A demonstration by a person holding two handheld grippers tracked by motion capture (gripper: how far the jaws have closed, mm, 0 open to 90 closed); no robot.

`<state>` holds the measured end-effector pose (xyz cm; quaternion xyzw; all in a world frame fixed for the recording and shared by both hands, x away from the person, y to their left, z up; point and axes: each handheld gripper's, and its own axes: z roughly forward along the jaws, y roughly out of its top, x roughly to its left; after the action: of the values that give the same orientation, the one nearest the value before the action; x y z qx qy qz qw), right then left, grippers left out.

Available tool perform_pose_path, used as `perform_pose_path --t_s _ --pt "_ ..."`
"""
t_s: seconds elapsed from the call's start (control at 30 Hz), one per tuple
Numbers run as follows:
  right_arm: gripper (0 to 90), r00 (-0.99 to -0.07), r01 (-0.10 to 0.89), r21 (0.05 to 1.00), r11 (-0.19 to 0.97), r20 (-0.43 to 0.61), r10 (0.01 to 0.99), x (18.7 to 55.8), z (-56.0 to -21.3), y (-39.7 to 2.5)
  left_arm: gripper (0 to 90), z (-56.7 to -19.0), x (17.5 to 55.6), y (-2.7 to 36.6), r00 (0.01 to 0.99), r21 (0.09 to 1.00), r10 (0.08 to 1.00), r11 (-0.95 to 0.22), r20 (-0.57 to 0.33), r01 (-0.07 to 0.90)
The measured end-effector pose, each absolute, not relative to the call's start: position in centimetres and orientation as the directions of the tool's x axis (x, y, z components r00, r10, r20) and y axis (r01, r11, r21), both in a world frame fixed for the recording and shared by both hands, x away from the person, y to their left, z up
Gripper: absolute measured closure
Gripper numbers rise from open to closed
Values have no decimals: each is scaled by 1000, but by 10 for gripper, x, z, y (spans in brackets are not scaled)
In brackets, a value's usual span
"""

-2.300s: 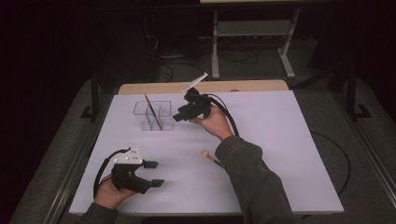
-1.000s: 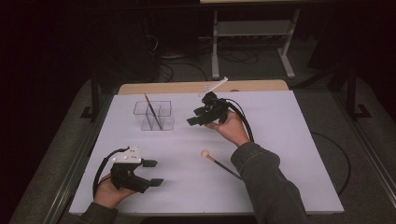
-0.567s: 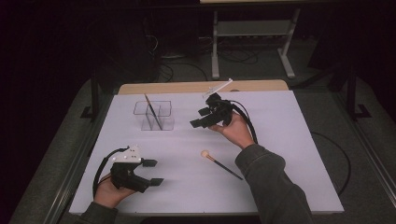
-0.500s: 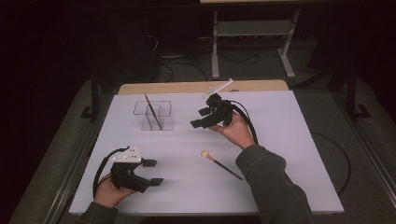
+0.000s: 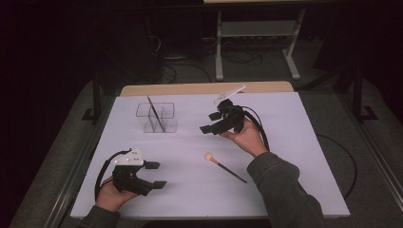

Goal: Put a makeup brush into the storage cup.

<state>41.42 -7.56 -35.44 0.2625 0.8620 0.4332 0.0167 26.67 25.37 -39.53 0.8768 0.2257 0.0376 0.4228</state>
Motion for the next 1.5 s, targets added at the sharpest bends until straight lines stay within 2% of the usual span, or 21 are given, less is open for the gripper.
perform_pose_path --t_s 0.43,1.5 --pt "303 -864 427 751 504 174 472 397 -355 -91 273 -395 266 253 896 759 427 -543 -118 359" --pt "267 -848 459 728 508 189 496 373 -353 -116 264 -392 263 256 888 769 444 -525 -118 364"
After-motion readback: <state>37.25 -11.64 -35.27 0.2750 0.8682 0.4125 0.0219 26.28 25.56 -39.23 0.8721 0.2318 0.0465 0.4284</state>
